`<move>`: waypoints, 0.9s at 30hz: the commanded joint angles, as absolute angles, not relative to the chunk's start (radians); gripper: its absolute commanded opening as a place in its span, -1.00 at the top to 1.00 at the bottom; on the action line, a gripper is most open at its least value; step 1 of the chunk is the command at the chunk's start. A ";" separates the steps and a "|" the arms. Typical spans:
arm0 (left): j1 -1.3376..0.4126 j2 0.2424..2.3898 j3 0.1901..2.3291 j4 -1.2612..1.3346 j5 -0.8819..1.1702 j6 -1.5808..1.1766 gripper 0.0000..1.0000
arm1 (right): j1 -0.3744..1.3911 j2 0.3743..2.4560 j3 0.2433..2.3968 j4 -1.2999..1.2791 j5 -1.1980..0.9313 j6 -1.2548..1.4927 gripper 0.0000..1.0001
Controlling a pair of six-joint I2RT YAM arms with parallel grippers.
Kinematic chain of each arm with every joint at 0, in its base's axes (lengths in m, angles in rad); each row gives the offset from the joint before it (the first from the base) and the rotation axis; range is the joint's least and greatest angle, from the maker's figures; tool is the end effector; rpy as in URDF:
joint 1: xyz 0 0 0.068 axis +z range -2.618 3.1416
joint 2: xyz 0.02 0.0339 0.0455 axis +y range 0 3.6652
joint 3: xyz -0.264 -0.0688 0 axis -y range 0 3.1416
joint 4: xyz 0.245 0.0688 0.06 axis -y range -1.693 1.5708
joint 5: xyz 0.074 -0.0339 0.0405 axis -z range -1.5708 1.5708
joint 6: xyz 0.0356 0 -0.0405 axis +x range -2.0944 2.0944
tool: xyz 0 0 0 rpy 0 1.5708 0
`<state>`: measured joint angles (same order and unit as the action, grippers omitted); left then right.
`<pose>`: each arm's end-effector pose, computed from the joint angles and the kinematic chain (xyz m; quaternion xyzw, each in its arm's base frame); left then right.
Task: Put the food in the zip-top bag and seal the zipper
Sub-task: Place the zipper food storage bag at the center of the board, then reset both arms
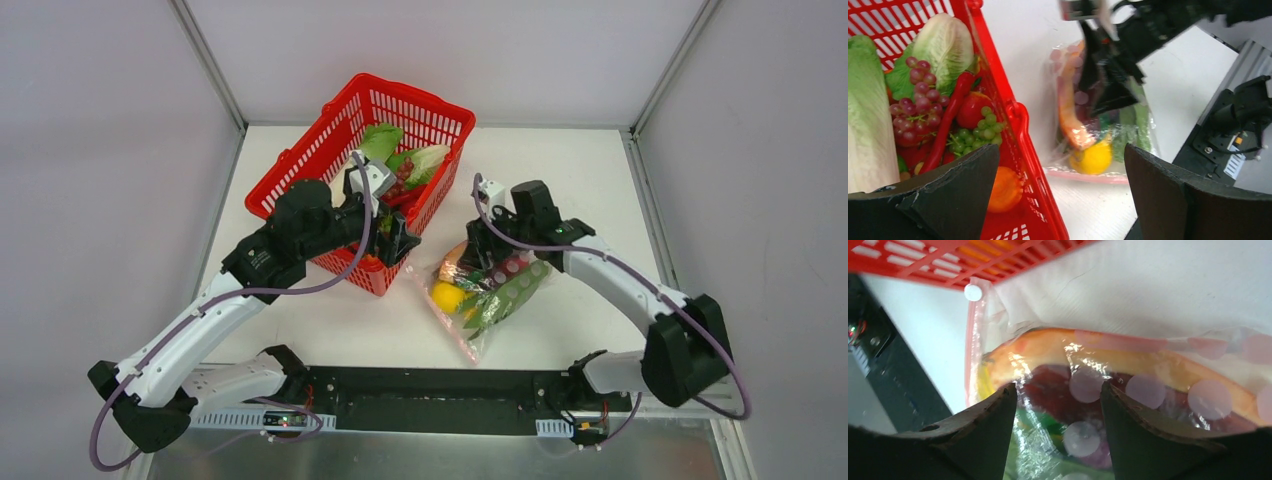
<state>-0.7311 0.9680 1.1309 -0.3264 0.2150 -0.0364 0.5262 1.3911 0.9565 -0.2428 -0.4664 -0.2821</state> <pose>0.1510 -0.1457 0.4122 0.3233 0.6892 -0.3167 0.5659 0.2537 0.1659 0.2582 -0.4368 0.7675 0.2580 0.3918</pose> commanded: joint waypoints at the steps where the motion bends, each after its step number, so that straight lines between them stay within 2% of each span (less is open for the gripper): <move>1: -0.714 0.953 1.127 -0.335 0.093 -0.015 -0.98 | 0.533 1.178 0.888 -0.265 -0.469 -0.295 -0.34; 4: -0.695 0.948 1.127 -0.332 0.016 -0.036 -0.98 | 0.532 1.021 0.811 -0.118 -0.201 -0.206 -0.48; 8: -0.626 0.921 1.129 -0.373 -0.314 -0.151 -0.98 | 0.519 0.826 0.655 0.162 0.106 -0.098 -0.67; 11: -0.515 0.858 1.078 -0.358 -0.316 -0.242 -0.98 | 0.475 0.782 0.632 0.205 0.241 0.040 -0.81; 15: -0.418 0.767 1.019 -0.352 -0.323 -0.268 -0.98 | 0.394 0.800 0.655 0.137 0.239 0.135 -0.90; 19: -0.315 0.748 1.049 -0.450 -0.272 -0.278 -0.98 | 0.312 0.869 0.705 0.039 0.274 0.222 -0.91; 22: -0.190 0.777 1.083 -0.530 -0.231 -0.311 -0.98 | 0.267 0.913 0.728 -0.007 0.272 0.279 -0.92; 27: 0.037 0.757 1.043 -0.515 -0.076 -0.381 -0.98 | 0.194 0.910 0.740 -0.029 0.203 0.301 -0.92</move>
<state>-0.0994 0.7719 1.0512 -0.4950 -0.2043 -0.3012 0.2382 0.9276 0.6807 -0.0132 0.2268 0.2409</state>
